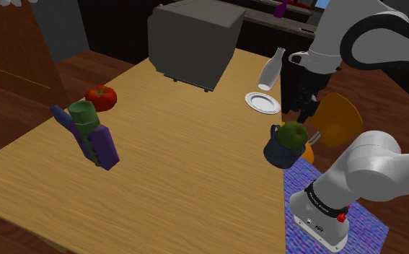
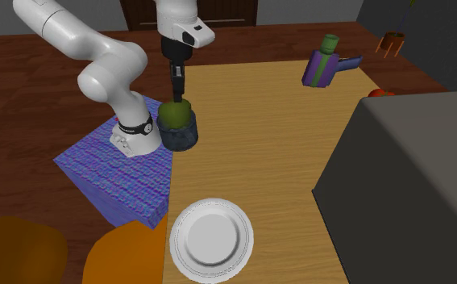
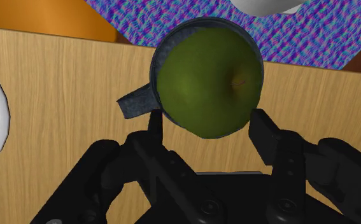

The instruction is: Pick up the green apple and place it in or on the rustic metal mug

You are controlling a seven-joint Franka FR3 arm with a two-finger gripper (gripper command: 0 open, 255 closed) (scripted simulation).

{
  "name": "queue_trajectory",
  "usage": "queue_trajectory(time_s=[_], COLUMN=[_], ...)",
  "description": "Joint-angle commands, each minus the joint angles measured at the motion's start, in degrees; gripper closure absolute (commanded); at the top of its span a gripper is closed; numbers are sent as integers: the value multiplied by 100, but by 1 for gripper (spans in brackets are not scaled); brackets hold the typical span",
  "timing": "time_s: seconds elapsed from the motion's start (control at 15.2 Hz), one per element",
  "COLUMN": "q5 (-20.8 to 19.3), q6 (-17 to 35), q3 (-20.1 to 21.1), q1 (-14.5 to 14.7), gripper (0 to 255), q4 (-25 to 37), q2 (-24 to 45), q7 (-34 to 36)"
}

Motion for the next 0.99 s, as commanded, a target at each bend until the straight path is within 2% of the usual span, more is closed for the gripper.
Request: queue_trajectory(time_s=[0.0, 0.2, 0.46, 0.92], q5=[0, 0, 69, 69], q6=[0, 0, -592, -592], q3=[0, 0, 67, 67], q1=[0, 0, 33, 33], gripper=[0, 0, 0, 0], q4=[0, 0, 846, 846], q2=[0, 0, 255, 255], q7=[0, 0, -6, -6])
